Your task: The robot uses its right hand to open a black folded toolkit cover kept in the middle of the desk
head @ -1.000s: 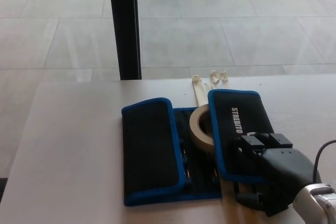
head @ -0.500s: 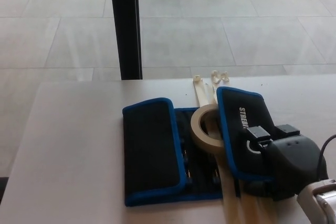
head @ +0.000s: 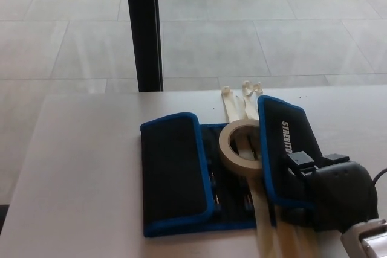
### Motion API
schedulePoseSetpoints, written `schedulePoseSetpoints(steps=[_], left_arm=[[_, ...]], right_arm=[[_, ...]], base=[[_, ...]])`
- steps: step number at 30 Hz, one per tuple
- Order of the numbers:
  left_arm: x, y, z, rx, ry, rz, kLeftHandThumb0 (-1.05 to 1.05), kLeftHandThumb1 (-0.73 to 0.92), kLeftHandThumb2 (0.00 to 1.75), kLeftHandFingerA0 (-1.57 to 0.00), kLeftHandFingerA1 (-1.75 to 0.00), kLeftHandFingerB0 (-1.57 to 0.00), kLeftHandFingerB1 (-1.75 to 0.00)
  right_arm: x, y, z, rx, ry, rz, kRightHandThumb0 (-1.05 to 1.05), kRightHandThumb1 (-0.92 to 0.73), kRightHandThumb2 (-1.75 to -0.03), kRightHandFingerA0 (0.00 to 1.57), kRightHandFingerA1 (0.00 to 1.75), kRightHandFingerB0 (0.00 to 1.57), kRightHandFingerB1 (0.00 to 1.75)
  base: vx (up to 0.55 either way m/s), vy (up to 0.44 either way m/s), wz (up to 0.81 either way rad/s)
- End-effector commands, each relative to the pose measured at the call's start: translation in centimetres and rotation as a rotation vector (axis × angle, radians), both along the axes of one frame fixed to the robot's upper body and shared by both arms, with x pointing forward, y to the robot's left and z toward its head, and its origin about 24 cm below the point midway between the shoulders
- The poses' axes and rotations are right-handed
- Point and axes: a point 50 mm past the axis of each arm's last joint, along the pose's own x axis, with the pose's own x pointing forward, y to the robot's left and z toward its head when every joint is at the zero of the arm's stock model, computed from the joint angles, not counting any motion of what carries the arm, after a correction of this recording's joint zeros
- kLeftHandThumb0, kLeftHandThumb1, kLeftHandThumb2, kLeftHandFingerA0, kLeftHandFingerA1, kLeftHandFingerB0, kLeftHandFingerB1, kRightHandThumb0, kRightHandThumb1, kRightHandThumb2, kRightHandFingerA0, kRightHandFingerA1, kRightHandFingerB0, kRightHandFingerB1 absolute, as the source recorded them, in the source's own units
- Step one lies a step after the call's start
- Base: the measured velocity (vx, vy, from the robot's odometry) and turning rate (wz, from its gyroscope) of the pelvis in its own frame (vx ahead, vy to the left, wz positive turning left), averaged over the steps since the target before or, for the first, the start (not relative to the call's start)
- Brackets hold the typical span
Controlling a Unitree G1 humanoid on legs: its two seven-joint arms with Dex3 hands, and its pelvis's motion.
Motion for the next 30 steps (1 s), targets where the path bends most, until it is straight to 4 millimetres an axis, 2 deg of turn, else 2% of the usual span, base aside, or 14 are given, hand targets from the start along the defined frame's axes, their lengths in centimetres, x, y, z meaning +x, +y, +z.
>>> schedulePoseSetpoints(steps=[1,2,3,8,9,10,13,19,20,21,24,25,27,30], left_arm=[[-0.1,1.6,1.4,0.052,0.026,-0.037,-0.87,0.92,0.71,-0.33,-0.51,-0.29,-0.36],[-0.1,1.6,1.4,0.052,0.021,-0.027,-0.87,0.92,0.7,-0.32,-0.52,-0.29,-0.36],[-0.1,1.6,1.4,0.046,0.018,-0.02,-0.89,0.92,0.7,-0.27,-0.51,-0.27,-0.35],[0.0,1.6,1.5,0.057,0.027,-0.044,-0.9,0.92,0.72,-0.31,-0.52,-0.28,-0.36],[0.0,1.5,1.4,0.052,0.025,-0.043,-0.96,0.78,0.88,-0.32,-0.56,-0.25,-0.41],[0.0,1.5,1.4,0.046,0.025,-0.036,-0.89,0.92,0.71,-0.34,-0.54,-0.28,-0.37],[-0.1,1.5,1.4,0.044,0.017,-0.031,-0.89,0.91,0.72,-0.29,-0.52,-0.25,-0.36],[0.0,1.6,1.4,0.045,0.018,-0.026,-0.86,0.92,0.72,-0.28,-0.51,-0.26,-0.36],[0.0,1.6,1.4,0.046,0.02,-0.03,-0.86,0.92,0.72,-0.28,-0.51,-0.26,-0.36],[-0.1,1.6,1.4,0.059,0.032,-0.057,-0.98,0.78,0.88,-0.31,-0.57,-0.24,-0.41],[-0.2,1.6,1.4,0.046,0.026,-0.042,-0.97,0.78,0.9,-0.3,-0.56,-0.22,-0.42],[-0.3,1.6,1.4,0.039,0.024,-0.037,-0.9,0.92,0.72,-0.29,-0.53,-0.22,-0.36],[-0.3,1.7,1.4,0.054,0.025,-0.037,-0.95,0.81,0.82,-0.27,-0.55,-0.23,-0.4],[-0.3,1.7,1.4,0.055,0.04,-0.05,-0.9,0.92,0.71,-0.3,-0.5,-0.25,-0.35]], right_arm=[[-0.8,-1.2,-0.3,-0.021,-0.198,-0.016,-0.33,-0.44,-0.91,1.24,1.34,0.81,0.75],[-0.9,-1.4,-0.3,0.02,-0.231,-0.029,-0.31,-0.61,-0.67,0.95,1.59,0.9,0.86],[-0.9,-1.5,-0.3,0.06,-0.238,-0.049,-0.26,-0.62,-0.7,0.9,1.63,0.84,1.1],[-1.1,-2.1,-0.4,0.172,-0.222,-0.138,-0.21,-0.64,-0.76,0.9,1.64,0.91,0.97],[-1.2,-2.8,-0.1,0.216,-0.251,-0.174,-0.21,-0.63,-0.75,0.96,1.63,0.91,0.95],[-1.1,-3.2,0.1,0.217,-0.267,-0.195,-0.21,-0.64,-0.75,0.92,1.63,0.9,0.93],[-0.9,-4.4,0.9,0.264,-0.321,-0.236,-0.25,-0.63,-0.64,0.94,1.67,0.93,0.82],[-0.8,-7.3,2.8,0.354,-0.403,-0.307,-0.26,-0.73,-0.7,0.94,1.63,0.92,0.8],[-0.8,-7.8,3.1,0.373,-0.41,-0.311,-0.26,-0.73,-0.7,0.94,1.63,0.92,0.8],[-0.8,-9.5,4.1,0.413,-0.464,-0.386,-0.23,-0.69,-0.76,0.94,1.64,0.89,0.81],[-0.9,-10.7,4.8,0.468,-0.488,-0.426,-0.24,-0.68,-0.77,0.97,1.64,0.89,0.83],[-1.1,-11.8,5.2,0.507,-0.502,-0.472,-0.2,-0.64,-0.83,0.97,1.61,0.89,0.86],[-1.3,-13.7,5.7,0.647,-0.532,-0.594,-0.23,-0.64,-0.86,0.98,1.6,0.91,0.96],[-1.7,-15.8,6.1,0.84,-0.585,-0.77,-0.24,-0.64,-0.83,0.95,1.6,0.89,1.09]], base=[[0.0,0.0,0.0],[0.0,0.0,0.0],[0.0,0.0,0.0],[0.0,0.0,0.0],[0.0,0.0,0.0],[0.0,0.0,0.0],[0.0,0.0,0.0],[0.0,0.0,0.0],[0.0,0.0,0.0],[0.0,0.0,0.0],[0.0,0.0,0.0],[0.0,0.0,0.0],[0.0,0.0,0.0],[0.0,0.0,0.0]])
